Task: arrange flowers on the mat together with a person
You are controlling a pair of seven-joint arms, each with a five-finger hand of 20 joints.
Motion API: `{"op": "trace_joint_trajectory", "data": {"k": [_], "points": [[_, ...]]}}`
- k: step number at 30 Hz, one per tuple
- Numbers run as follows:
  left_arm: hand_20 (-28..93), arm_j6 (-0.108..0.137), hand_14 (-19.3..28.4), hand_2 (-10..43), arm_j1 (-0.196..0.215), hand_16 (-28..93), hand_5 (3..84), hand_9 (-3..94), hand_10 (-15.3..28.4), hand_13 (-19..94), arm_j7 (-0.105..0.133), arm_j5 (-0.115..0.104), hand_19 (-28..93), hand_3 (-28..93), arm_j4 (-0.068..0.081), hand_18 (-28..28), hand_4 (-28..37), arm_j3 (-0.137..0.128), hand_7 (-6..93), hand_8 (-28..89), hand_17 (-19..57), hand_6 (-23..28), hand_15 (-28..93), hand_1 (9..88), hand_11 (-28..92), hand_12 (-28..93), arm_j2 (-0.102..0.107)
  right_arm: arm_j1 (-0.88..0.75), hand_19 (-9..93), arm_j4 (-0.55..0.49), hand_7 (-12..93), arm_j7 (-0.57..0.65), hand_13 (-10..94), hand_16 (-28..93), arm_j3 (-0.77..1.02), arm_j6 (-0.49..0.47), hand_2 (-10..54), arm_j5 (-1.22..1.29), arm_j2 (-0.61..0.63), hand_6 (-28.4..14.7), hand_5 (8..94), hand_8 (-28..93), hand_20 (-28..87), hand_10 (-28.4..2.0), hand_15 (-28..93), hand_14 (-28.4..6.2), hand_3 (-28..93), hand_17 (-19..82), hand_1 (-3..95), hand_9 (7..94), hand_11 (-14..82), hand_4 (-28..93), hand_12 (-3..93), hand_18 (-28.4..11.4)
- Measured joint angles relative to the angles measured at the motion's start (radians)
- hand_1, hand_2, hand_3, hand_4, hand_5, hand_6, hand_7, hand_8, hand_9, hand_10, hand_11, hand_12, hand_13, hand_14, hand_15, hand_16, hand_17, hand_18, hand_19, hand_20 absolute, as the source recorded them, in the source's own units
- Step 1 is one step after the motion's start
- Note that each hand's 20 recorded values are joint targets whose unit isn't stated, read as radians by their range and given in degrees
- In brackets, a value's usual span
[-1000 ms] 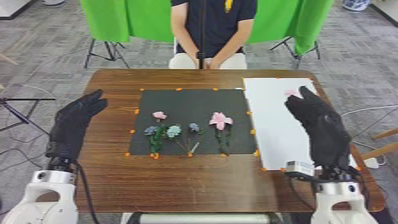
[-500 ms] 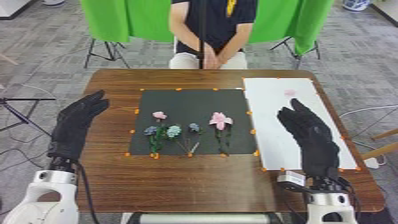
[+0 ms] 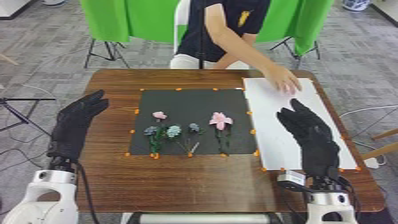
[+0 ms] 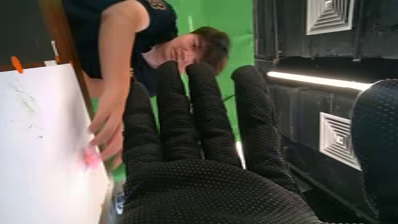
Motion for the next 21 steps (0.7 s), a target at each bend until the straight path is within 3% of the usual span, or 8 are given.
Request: {"op": "trace_joint_trajectory", "data": {"k": [21], "points": [[13,0.001,16.4,1.4,0.001,5,45.1,43.6,13.4,32,-0.001,-0.003,3,62,-0.001,11.2,-22.6,-0.001,13.0,-5,1.4,4.1,9,24.9,17,15,0.003,0.003,2,0.000,12,-0.001,39,16,-0.001,0.010,-0.3,-0.002,-0.002,0.5,46.1,-10,32,-15.2,12,-13.8,83,23,8.7,48.4,5.8,-18,11.8,-12.5]]}}
